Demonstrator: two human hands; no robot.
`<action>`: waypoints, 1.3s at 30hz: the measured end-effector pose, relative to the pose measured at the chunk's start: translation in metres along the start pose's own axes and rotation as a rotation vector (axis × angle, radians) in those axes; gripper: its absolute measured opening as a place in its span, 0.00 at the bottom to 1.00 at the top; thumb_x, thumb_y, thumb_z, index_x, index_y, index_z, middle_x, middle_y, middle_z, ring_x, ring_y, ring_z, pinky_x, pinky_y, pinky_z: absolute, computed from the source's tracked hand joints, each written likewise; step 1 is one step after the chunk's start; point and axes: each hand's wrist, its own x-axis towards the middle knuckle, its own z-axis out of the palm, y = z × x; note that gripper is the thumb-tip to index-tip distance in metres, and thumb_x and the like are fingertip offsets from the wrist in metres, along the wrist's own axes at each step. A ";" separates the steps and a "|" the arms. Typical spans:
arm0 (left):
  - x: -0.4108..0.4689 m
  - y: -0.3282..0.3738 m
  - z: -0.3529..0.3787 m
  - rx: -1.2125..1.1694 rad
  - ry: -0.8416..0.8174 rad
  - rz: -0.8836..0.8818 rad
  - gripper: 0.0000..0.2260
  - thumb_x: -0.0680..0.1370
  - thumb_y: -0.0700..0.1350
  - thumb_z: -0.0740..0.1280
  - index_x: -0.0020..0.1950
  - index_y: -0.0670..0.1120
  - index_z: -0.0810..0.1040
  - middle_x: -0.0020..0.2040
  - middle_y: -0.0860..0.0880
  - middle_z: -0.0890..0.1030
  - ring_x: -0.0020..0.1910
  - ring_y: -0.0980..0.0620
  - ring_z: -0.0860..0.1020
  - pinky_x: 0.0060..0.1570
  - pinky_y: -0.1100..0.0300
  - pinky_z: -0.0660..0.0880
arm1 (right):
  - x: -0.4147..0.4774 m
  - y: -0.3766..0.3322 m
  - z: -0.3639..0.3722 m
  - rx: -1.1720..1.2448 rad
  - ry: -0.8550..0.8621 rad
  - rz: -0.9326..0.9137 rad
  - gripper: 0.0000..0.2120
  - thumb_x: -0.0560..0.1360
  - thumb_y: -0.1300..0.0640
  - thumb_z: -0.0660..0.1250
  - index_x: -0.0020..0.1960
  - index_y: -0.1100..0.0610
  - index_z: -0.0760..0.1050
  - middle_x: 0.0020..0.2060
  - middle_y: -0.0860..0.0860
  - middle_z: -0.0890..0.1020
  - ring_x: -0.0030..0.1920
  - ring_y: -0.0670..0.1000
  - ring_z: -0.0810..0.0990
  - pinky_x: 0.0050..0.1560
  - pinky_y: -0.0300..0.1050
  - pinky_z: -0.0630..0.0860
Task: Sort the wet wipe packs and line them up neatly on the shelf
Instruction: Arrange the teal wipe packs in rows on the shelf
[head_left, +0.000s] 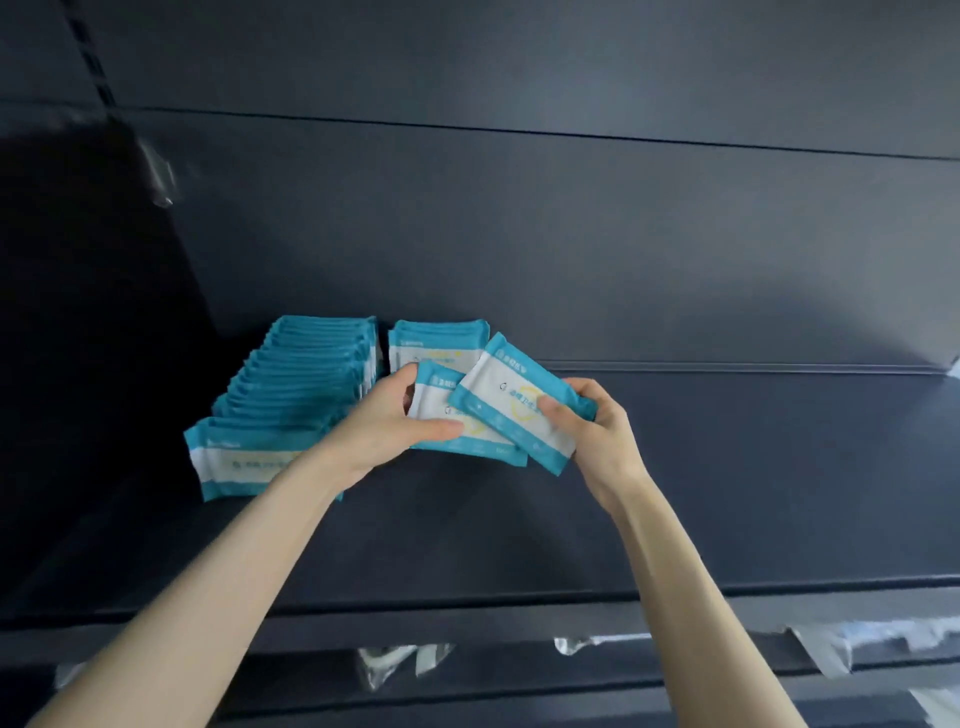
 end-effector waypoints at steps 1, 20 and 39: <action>0.009 0.003 -0.007 0.038 -0.012 -0.014 0.24 0.70 0.40 0.75 0.63 0.52 0.74 0.56 0.57 0.82 0.56 0.59 0.79 0.62 0.53 0.74 | 0.009 0.000 0.005 -0.010 -0.005 -0.005 0.04 0.75 0.62 0.69 0.49 0.57 0.76 0.44 0.53 0.84 0.44 0.52 0.82 0.46 0.49 0.80; 0.135 -0.003 -0.059 0.793 -0.071 -0.070 0.20 0.68 0.46 0.78 0.58 0.46 0.78 0.58 0.48 0.79 0.57 0.50 0.77 0.59 0.55 0.73 | 0.113 0.032 0.063 -0.436 -0.067 -0.185 0.13 0.71 0.63 0.74 0.46 0.49 0.74 0.45 0.45 0.79 0.39 0.46 0.79 0.43 0.37 0.78; 0.132 -0.016 -0.058 0.934 -0.047 0.154 0.18 0.72 0.47 0.74 0.61 0.48 0.77 0.59 0.49 0.76 0.60 0.51 0.73 0.60 0.55 0.70 | 0.108 0.042 0.077 -0.867 0.083 -0.222 0.25 0.71 0.60 0.73 0.63 0.59 0.65 0.59 0.52 0.70 0.53 0.51 0.73 0.53 0.47 0.74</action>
